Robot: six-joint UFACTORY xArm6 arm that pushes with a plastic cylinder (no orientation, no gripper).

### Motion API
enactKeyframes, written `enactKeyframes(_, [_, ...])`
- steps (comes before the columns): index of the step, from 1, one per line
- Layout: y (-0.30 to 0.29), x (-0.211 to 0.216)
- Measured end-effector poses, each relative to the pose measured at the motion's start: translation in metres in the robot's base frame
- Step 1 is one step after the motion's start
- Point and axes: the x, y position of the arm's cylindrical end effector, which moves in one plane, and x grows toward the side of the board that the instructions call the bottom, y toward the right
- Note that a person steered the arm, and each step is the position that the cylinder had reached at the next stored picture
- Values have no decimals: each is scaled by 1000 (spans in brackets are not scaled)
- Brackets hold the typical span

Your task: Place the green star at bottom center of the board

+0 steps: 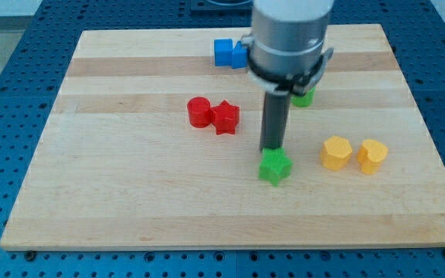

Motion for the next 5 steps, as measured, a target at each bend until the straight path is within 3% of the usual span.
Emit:
enactKeyframes(1, [-12, 31])
enactKeyframes(2, [-12, 11])
enactKeyframes(3, [-3, -45])
enactKeyframes(5, [35, 14])
